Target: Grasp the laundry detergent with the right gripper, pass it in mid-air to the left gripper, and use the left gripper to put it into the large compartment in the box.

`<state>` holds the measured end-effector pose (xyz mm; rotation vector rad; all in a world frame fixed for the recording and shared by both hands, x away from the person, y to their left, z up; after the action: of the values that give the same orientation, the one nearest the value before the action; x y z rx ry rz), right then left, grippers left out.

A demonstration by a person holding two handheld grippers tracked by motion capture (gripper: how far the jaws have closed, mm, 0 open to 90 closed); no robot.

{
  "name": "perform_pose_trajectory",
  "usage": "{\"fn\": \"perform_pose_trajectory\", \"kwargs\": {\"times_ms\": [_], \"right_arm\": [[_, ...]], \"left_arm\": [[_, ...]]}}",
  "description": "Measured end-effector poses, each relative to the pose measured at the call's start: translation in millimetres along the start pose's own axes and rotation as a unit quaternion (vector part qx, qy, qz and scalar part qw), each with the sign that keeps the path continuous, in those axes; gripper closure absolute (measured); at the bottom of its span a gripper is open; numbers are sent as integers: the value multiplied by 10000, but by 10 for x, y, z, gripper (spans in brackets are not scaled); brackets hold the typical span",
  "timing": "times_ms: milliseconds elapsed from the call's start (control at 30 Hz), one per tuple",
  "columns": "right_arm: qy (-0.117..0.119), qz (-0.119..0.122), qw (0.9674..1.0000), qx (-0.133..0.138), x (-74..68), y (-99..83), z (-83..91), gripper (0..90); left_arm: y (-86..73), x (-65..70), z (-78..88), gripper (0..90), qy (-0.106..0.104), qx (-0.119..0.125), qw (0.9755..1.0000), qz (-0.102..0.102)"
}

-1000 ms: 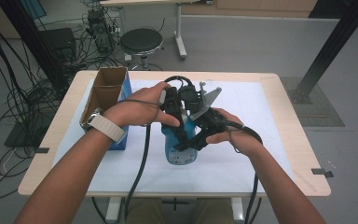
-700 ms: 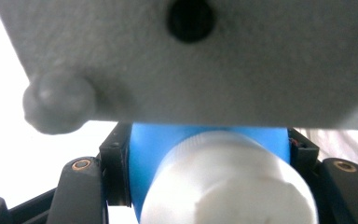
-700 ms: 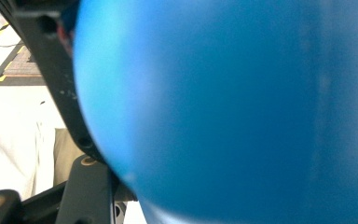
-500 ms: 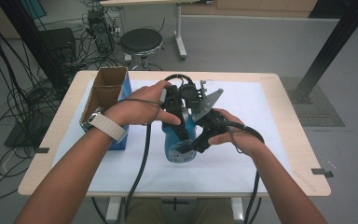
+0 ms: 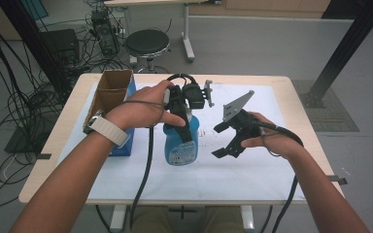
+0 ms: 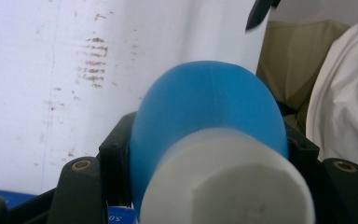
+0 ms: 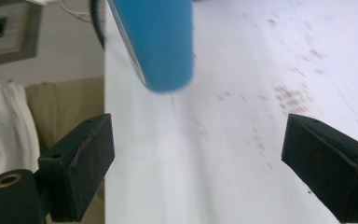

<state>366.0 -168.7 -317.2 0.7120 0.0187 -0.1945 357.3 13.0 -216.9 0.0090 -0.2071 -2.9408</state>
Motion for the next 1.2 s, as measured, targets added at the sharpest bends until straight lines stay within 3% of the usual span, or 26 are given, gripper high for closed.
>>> {"fn": "perform_pose_trajectory", "kwargs": {"times_ms": [167, 233, 433, 567, 700, 1000, 1200], "right_arm": [[-336, -56, 9990, -294, 50, -98, 206, 87], [-426, -72, 9980, -472, 67, -141, 282, 87], [-562, -301, 9947, -811, 105, -239, 445, 90], [-660, -346, 9917, -1049, 119, -291, 528, 91], [-767, -370, 9867, -1388, 139, -370, 602, 91], [-891, -517, 9822, -1574, 147, -545, 704, 100], [-918, -556, 9802, -1663, 140, -628, 702, 101]], "left_arm": [[-3, -42, 63, 373, 223, 4, 9994, 264], [6, -58, 94, 373, 306, 54, 9984, 463], [7, -111, 146, 373, 464, 2, 9952, 866], [-13, -150, 181, 373, 558, 24, 9916, 1166], [-48, -169, 209, 373, 615, 0, 9886, 1376], [-89, -218, 267, 373, 664, -137, 9822, 1751], [-109, -275, 393, 373, 741, -123, 9742, 2130]]}}
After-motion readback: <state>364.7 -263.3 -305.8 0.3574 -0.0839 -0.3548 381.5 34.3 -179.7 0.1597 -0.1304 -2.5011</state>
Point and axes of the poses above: each handheld gripper's, and its own axes: z roughly backward along the jaws, y roughly out of its top, x roughly to its right, the point moved 2 cm from there along -z, roughly forward along the jaws, and after that the axes turned 1 degree about -x, right-handed, at the moved point
